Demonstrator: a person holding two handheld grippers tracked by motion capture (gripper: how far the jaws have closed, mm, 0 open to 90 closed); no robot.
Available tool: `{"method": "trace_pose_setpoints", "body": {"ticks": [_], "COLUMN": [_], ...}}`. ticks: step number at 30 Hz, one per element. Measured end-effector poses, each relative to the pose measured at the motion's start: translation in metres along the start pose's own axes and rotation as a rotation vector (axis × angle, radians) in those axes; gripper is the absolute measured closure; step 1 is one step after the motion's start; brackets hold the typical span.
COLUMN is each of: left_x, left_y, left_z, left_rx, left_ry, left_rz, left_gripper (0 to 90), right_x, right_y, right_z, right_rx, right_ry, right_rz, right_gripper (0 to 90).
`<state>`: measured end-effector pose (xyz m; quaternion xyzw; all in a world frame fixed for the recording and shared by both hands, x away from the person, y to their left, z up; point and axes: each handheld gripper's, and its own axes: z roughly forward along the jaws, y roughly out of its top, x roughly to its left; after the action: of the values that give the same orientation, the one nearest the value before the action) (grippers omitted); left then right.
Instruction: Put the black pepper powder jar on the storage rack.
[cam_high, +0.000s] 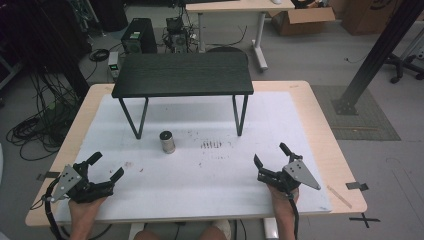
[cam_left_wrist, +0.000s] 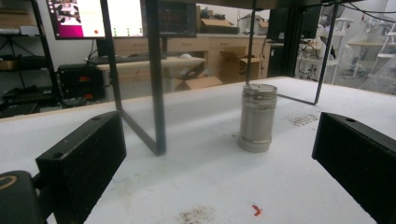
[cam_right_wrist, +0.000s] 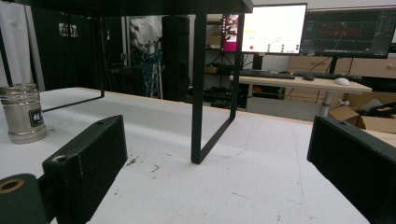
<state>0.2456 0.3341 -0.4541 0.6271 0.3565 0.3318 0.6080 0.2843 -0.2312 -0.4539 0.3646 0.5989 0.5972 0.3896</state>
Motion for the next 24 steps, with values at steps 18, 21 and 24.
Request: {"method": "trace_pose_setpoints", "body": {"ticks": [18,21,24], "left_x": [0.0002,0.0003,0.0002], "left_y": [-0.0002,-0.0002,-0.0003], "left_z": [-0.0006,-0.0007,-0.0009], "left_rx": [-0.005,-0.007,-0.008], "left_ry": [0.0,0.001,0.003], "left_rz": [0.0,-0.002,0.0], "left_gripper": [0.9,0.2,0.2], "right_x": [0.0,-0.0001,-0.0001], "right_y": [0.0,0.0,0.0], "right_z": [0.0,0.0,0.0], "right_rx": [-0.001,-0.001,-0.001], "right_ry": [0.004,0.004,0.004], "right_rz": [-0.002,0.0,0.0], "right_gripper": [4.6,4.6,4.7]}}
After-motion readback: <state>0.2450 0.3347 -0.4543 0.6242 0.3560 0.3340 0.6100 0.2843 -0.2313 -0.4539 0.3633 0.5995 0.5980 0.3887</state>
